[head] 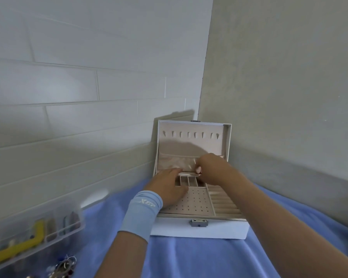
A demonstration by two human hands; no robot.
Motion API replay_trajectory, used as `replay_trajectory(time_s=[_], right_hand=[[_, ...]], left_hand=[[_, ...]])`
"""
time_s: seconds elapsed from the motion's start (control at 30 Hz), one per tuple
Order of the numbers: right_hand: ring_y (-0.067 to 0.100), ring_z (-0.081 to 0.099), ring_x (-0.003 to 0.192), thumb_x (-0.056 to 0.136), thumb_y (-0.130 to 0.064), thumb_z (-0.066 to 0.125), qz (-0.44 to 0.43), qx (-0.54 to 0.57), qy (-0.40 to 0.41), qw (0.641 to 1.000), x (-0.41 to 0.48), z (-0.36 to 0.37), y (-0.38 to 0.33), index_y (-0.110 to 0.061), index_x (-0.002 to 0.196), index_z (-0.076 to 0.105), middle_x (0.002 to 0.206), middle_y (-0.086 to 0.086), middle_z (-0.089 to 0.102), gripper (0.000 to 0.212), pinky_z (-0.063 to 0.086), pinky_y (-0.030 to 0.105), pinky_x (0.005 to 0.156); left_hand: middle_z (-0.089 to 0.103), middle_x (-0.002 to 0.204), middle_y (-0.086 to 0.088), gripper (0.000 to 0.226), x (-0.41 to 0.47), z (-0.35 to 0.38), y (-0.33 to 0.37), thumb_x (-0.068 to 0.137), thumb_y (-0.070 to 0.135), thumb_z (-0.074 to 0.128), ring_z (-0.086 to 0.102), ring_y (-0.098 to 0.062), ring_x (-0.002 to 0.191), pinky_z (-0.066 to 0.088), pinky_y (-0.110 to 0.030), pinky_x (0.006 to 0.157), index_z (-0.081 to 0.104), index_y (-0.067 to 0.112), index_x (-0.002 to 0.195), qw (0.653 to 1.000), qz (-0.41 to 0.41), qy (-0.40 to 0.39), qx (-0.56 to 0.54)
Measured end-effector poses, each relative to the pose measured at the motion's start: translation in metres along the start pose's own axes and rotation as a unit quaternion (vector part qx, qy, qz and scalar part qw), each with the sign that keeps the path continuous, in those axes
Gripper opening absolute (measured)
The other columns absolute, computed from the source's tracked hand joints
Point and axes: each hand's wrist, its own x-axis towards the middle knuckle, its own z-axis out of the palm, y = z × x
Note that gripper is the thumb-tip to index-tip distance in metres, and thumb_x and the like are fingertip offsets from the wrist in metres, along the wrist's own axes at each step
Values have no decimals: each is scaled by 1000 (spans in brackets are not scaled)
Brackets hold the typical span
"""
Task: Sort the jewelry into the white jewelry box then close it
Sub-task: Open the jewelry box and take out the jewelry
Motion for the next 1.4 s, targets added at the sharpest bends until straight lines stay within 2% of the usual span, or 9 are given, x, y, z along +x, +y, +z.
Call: replay_trajectory(time_s=[0.2, 0.3, 0.43, 0.67, 0.83, 1.07, 1.17, 1.27, 1.4], right_hand=[[26, 66, 88, 90, -11, 61, -15, -128, -3, 992, 5, 0, -8, -18, 104, 71, 102, 5, 69, 18, 47, 32, 69], [25, 57, 76, 91, -11, 59, -14, -152, -4, 988, 3, 0, -7, -16, 88, 64, 92, 4, 66, 7, 45, 32, 67], [25, 65, 81, 92, -16, 57, -5, -88, 8, 996, 0, -5, -2, -16, 92, 71, 89, 2, 68, 14, 56, 34, 73], [24, 64, 103, 97, -20, 62, -10, -12, 71, 997, -5, -48, 13, -30, 109, 74, 111, 1, 70, 21, 49, 30, 78], [19, 63, 109, 95, -23, 66, -25, 22, 61, 998, -28, -74, 15, -27, 109, 76, 115, -3, 70, 18, 49, 30, 85], [18, 66, 106, 94, -24, 67, -10, 92, 22, 996, -65, -31, 10, -22, 106, 79, 109, -2, 74, 17, 52, 30, 90], [20, 59, 122, 99, -30, 60, 5, 140, 29, 990, -85, -26, 18, -23, 126, 70, 130, 0, 67, 30, 47, 35, 103], [21, 36, 146, 97, -39, 60, 9, 164, -3, 986, -111, -27, 21, -28, 147, 50, 159, 1, 39, 52, 30, 39, 119], [18, 26, 149, 82, -60, 72, -23, 208, -69, 975, -152, -28, 15, -34, 155, 34, 164, -3, 25, 86, 25, 35, 120]], left_hand=[[42, 152, 2, 63, -1, 1, 2, 92, 47, 57, 39, -21, 138, 35, -35, 112, 35, 32, 149, 999, 5, -17, 28], [43, 151, 5, 63, 0, 2, 0, 90, 49, 58, 41, -19, 136, 37, -37, 112, 36, 34, 148, 1000, 8, -20, 11], [33, 158, 6, 67, 0, -5, 1, 93, 47, 57, 32, -17, 144, 30, -38, 118, 30, 29, 153, 1000, 15, -5, -16], [17, 164, 8, 81, -16, -37, 28, 88, 57, 61, 11, -13, 150, 11, -39, 124, 24, 32, 155, 996, 62, 47, 35], [0, 165, 14, 118, -47, -55, 45, 59, 77, 73, -3, -13, 152, 10, -48, 124, 11, 43, 154, 996, 38, -13, 80], [5, 163, 11, 125, -78, -34, 47, 59, 67, 81, 4, -18, 151, 19, -50, 122, 8, 38, 156, 982, 3, -139, 130], [7, 163, 9, 121, -87, -31, 47, 63, 63, 81, 5, -17, 151, 17, -46, 123, 11, 33, 157, 988, 6, -112, 105], [1, 165, 7, 116, -94, -30, 50, 69, 60, 79, 3, -18, 152, 15, -43, 123, 10, 33, 157, 993, -8, -88, 79], [-1, 165, 10, 118, -102, -20, 50, 63, 61, 81, 12, -16, 152, 23, -42, 121, 14, 35, 156, 998, -25, -58, 28]])
